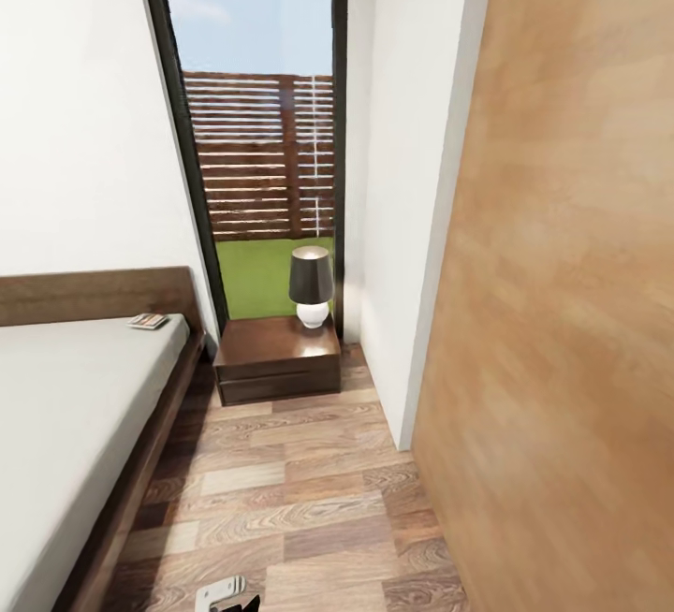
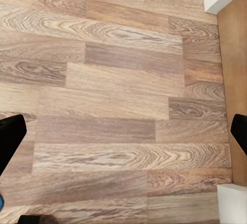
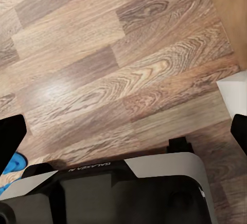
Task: In the bedroom, move the book from the bed onto either nightstand, and place the two sandals side by side next to the bed.
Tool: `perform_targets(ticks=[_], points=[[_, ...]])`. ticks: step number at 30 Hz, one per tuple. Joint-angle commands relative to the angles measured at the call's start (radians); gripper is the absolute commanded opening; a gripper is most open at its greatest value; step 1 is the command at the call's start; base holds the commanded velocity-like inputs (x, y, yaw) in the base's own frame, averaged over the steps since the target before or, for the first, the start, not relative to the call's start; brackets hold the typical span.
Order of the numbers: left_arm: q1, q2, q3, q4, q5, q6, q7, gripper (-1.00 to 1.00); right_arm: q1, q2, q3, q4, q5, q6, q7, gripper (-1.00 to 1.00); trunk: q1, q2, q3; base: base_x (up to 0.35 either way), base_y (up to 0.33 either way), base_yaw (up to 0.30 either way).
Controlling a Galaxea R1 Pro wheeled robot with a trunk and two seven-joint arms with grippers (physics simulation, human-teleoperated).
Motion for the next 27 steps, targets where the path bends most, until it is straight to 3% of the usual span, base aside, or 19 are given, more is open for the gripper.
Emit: perform_targets(ticks=[1,17,27], points=[[-0.001,0.0,0.008,0.001,-0.003,-0.002,-0.005,1.0,-0.002,0.0,0.008,0.004,-0.011,-0.003,0.007,1.0,0.001,-0.002,-0.002,0.02,-0.018,0.0],[-0.001,0.0,0.008,0.001,-0.003,-0.002,-0.005,1.0,-0.002,0.001,0.008,0.004,-0.011,-0.003,0.005,1.0,0.001,-0.002,-0.002,0.154,-0.001,0.0],[-0.001,0.0,0.008,0.001,-0.003,-0.002,-0.005,1.0,-0.002,0.0,0.008,0.004,-0.006,-0.005,0.004,1.0,0.001,-0.002,-0.002,0.25,0.0,0.0]])
